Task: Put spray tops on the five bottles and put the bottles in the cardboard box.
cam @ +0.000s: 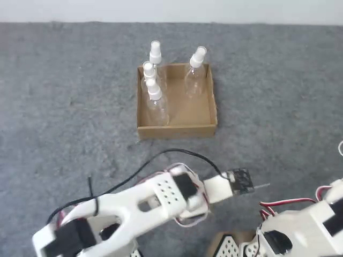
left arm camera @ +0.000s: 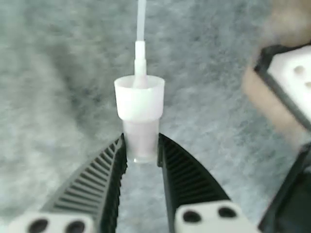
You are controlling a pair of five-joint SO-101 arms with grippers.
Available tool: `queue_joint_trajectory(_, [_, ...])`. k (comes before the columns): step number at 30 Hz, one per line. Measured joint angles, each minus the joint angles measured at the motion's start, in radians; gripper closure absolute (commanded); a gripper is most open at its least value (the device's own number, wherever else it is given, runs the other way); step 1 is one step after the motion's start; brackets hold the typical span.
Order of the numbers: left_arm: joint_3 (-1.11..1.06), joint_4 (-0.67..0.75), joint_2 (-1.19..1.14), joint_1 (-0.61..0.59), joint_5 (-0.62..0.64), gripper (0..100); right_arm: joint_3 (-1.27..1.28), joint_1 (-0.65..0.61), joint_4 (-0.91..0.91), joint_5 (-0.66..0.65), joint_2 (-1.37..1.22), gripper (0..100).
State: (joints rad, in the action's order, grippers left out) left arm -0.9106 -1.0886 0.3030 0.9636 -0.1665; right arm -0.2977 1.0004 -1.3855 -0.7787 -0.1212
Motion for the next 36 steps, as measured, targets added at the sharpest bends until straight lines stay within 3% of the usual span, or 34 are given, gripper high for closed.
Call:
queue_joint_trajectory(5, [-0.006,-0.124,0.086,-0.176,-0.212,99,0.0,0.009,0.0,-0.018,0.0,92.9])
queue_joint_trajectory(11, [-0.068,-0.341,0.17,-0.358,-0.631,99,0.0,0.015,0.0,-0.018,0.0,92.9])
queue_joint_trajectory(15, [-0.077,-0.374,0.235,-0.494,-0.902,99,0.0,0.015,0.0,-0.018,0.0,92.9])
queue_joint_trajectory(23, [-0.077,-0.341,0.307,-0.807,-1.264,98,0.0,0.015,0.0,-0.018,0.0,92.9])
queue_joint_trajectory(26, [-0.077,-0.262,0.308,-0.916,-1.336,90,0.0,0.015,0.0,-0.018,0.0,92.9])
queue_joint_trajectory(30, [-0.077,-0.184,0.308,-1.019,-1.343,75,0.028,0.014,0.0,-0.018,0.0,92.9])
queue_joint_trajectory(36, [-0.077,-0.161,0.308,-1.077,-1.25,78,0.029,0.015,0.0,-0.018,0.0,92.9])
